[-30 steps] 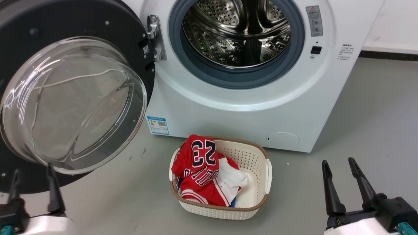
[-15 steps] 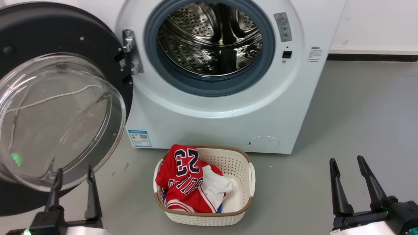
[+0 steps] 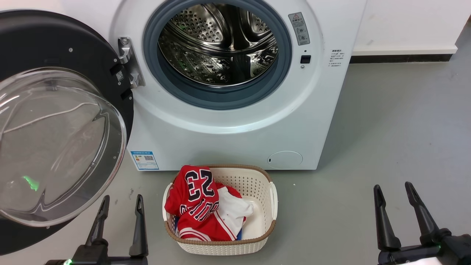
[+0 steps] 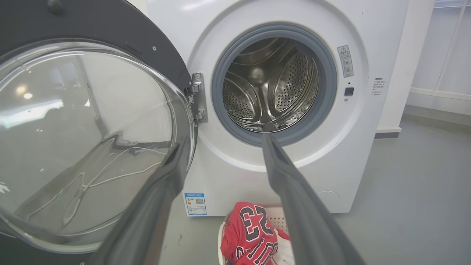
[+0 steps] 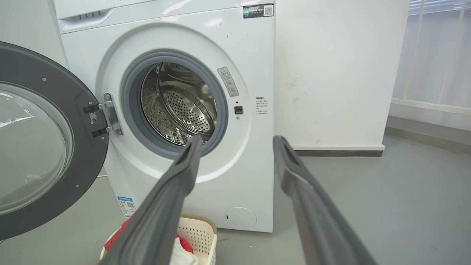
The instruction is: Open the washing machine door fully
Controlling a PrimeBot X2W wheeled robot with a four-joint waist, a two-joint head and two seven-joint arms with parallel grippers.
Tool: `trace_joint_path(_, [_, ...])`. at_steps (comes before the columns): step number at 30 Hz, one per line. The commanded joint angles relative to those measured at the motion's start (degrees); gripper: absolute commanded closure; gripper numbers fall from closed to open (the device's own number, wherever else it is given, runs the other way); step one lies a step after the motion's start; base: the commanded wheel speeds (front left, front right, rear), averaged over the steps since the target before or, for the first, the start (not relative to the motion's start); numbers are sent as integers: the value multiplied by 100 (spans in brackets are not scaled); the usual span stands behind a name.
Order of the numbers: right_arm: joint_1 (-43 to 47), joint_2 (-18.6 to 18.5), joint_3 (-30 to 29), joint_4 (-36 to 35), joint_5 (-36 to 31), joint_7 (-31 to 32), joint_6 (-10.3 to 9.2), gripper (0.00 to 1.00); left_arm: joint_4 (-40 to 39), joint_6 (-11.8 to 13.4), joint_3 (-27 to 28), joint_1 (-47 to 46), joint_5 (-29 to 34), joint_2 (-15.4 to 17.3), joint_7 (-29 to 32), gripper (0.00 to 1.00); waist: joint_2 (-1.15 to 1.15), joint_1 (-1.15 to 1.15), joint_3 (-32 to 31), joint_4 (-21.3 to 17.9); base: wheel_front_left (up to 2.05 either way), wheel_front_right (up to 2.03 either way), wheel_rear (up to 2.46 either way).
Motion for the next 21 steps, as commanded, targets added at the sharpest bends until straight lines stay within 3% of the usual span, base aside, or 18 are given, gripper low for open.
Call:
trace_joint_path(1, [37, 13, 7, 5, 0, -10, -2, 0, -3, -15, -53, 64, 18, -5, 13, 0, 0, 1, 9, 4, 0, 0, 0])
trace_joint_path(7, [26, 13, 16, 48, -10, -10, -2, 0, 117, 132, -310, 54, 47, -6, 13, 0, 0, 1, 38, 43, 0, 0, 0])
trace_joint_path(19, [-20, 13, 26, 120, -10, -10, -2, 0, 218, 143, -280, -20, 155, 60, 13, 0, 0, 1, 77, 94, 0, 0, 0])
trace_joint_path(20, [-4, 0, 24, 120, 2, 1, 0, 100, 224, 133, -283, 39, 141, 36, 0, 100, 0, 1, 78, 94, 0, 0, 0])
trace_joint_path(21, [4, 0, 30, 163, 6, 2, 0, 100, 274, 127, -285, 50, 135, 29, -1, 100, 0, 1, 78, 94, 0, 0, 0])
